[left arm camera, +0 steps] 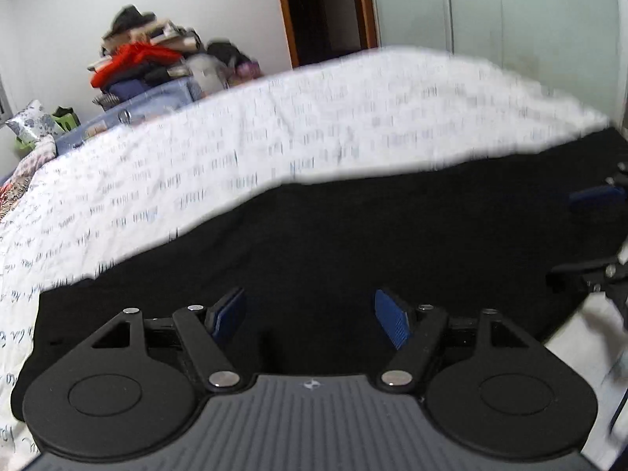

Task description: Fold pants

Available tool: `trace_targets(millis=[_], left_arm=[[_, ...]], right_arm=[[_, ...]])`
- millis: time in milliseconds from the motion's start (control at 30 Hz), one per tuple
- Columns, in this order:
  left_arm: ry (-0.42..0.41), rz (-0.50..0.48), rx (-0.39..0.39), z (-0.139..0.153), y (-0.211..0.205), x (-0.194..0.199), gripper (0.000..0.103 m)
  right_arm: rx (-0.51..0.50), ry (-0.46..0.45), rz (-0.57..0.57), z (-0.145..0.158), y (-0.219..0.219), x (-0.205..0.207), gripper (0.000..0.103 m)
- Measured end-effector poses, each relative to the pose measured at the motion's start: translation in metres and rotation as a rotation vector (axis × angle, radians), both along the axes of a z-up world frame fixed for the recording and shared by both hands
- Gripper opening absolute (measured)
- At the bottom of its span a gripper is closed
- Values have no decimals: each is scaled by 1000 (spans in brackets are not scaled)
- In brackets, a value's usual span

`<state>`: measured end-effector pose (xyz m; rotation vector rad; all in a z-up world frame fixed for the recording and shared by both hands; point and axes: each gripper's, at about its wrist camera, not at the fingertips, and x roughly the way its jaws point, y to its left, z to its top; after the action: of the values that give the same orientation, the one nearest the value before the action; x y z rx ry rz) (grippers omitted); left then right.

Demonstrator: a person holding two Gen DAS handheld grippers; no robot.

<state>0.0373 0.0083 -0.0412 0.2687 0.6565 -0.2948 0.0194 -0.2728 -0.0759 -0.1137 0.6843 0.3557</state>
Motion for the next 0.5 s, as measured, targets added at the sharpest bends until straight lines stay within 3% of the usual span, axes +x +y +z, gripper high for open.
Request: trace_targets(millis=[67, 167, 233, 267, 367, 500], left_arm=[[-39, 15, -13, 4, -10, 4, 83], [-26, -9, 59, -8, -34, 8, 85], [33, -47, 132, -23, -45, 6, 85], [9, -50, 143, -26, -46, -2, 85], [-39, -100, 190, -19, -47, -18, 85], [-93, -132, 130, 14, -41, -20, 85]], right_arm=[[2, -55, -81, 7, -9, -2, 103], [29, -78, -211, 7, -24, 5, 103], [3, -1, -252, -5, -29, 12, 103], [-41, 53, -251, -13, -28, 13, 103], [-47, 25, -204, -14, -35, -8, 103], [12, 16, -193, 7, -55, -18, 103]])
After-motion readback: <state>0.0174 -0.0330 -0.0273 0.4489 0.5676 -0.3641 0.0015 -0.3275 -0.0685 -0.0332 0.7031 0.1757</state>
